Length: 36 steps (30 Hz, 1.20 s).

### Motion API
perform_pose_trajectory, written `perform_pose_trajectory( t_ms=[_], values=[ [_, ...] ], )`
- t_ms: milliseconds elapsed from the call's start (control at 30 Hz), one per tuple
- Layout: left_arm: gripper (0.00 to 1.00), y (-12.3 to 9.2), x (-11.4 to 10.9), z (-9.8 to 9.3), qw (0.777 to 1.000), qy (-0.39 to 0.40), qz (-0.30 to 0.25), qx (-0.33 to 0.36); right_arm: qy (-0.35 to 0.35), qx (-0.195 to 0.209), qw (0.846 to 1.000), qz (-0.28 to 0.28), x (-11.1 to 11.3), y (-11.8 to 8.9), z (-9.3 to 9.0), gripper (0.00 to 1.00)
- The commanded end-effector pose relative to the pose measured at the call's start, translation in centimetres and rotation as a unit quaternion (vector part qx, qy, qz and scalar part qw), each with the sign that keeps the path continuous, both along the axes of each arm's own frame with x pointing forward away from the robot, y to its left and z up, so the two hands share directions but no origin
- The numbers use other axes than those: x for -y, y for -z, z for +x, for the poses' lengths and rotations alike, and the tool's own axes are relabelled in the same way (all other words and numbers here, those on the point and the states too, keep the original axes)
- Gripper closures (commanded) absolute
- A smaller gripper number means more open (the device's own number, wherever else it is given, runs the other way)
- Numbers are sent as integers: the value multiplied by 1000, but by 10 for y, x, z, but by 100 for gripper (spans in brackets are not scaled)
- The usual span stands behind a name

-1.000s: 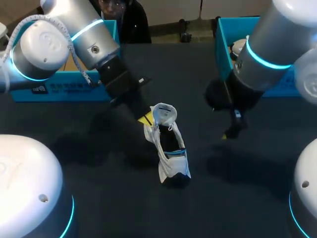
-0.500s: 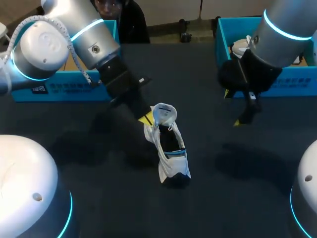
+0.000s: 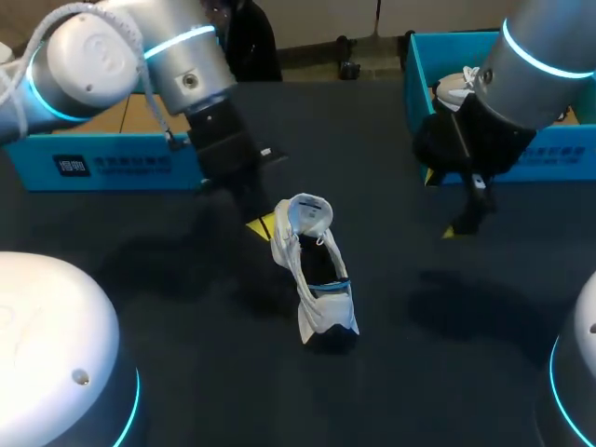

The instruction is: Take the shoe out of the shoebox, open the shoe tongue, remove and reinsert the insole, then place the shoe into the shoebox

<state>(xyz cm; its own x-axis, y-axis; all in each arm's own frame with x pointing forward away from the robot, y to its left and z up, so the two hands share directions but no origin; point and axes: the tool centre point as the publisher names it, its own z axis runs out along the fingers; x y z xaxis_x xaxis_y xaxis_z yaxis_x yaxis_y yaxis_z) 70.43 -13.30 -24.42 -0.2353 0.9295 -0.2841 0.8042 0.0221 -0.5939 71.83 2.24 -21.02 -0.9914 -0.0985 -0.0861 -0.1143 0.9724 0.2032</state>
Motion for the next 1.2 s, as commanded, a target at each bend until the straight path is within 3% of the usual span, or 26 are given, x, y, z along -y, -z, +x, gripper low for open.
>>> perform_pose_trajectory(
  t_ms=[33, 533, 667, 1200],
  values=[
    [100, 5, 11, 4, 998, 38, 43, 1, 1, 1, 1000, -1, 0, 1, -1, 0],
    [100, 36, 53, 1, 995, 65, 63, 36, 1, 1, 1000, -1, 0, 1, -1, 0],
    [100, 56, 64, -1, 994, 69, 79, 39, 1, 1, 1000, -1, 0, 1, -1, 0],
    [100, 102, 82, 8, 992, 58, 85, 74, 1, 1, 1000, -1, 0, 1, -1, 0]
  ],
)
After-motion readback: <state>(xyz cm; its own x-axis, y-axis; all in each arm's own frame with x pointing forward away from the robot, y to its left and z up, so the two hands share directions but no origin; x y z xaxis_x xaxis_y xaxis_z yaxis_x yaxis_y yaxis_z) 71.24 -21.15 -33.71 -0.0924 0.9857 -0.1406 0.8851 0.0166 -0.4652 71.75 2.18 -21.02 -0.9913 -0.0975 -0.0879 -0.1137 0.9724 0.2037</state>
